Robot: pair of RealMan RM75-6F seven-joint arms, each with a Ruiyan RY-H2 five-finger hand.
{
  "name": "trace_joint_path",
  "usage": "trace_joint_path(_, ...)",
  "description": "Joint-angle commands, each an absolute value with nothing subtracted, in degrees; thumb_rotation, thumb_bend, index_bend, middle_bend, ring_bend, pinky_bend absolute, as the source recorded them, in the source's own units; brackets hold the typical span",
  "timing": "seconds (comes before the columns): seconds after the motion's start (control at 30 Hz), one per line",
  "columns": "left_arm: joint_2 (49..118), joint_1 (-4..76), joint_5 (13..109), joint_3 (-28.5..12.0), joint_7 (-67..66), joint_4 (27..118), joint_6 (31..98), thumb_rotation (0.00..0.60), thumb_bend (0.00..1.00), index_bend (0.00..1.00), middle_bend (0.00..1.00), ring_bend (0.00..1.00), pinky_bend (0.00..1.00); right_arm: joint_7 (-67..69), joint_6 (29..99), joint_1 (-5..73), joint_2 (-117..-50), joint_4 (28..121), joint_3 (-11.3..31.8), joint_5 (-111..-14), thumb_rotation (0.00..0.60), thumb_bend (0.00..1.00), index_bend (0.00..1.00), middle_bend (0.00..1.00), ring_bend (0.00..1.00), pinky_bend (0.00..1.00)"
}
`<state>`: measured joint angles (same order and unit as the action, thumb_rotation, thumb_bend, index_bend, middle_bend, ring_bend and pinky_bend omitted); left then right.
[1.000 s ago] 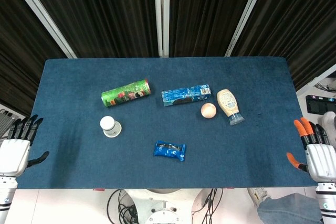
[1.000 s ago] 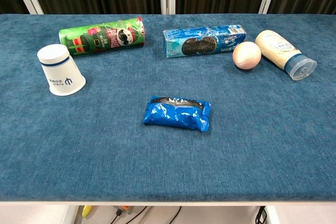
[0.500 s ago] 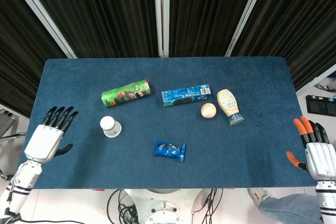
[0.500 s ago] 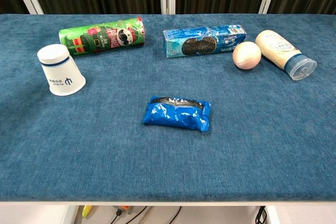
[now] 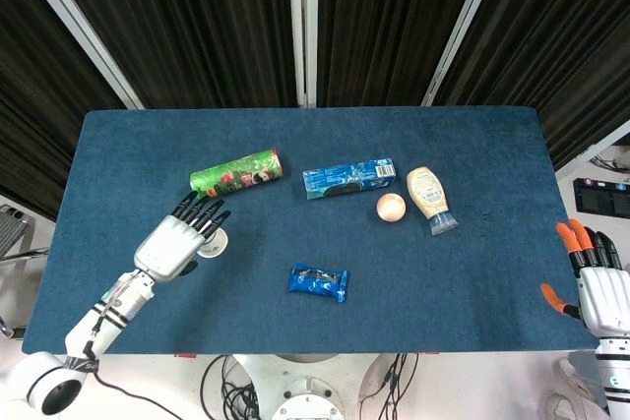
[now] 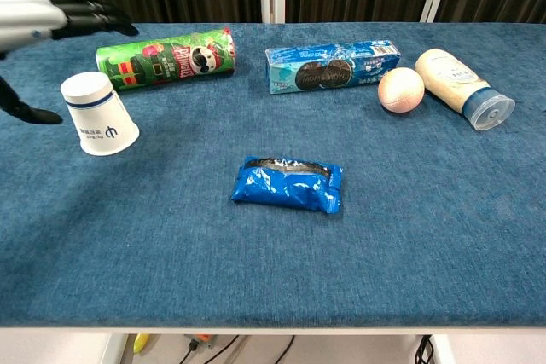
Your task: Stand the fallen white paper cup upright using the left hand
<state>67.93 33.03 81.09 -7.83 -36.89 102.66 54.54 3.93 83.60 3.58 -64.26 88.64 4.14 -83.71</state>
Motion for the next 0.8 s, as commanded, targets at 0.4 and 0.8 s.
trace_joint_path(0.4, 74.40, 41.99, 62.35, -6.19, -55.42, 99.28, 49.85, 0.600, 0.17, 0.02, 0.02, 0.00, 0.00, 6.11, 82.52, 3.85, -64.74, 86.76, 4.20, -83.16, 0.600, 0.18, 0.00, 0.00, 0.00, 0.00)
trace_joint_path(0.8, 76.60, 46.16, 57.84, -2.36, -65.78, 98.72, 53.85, 0.600, 0.17, 0.16, 0.15, 0.00, 0.00, 5.95, 81.96, 3.90, -65.05, 86.67, 4.24, -82.53, 0.600, 0.18, 0.00, 0.00, 0.00, 0.00)
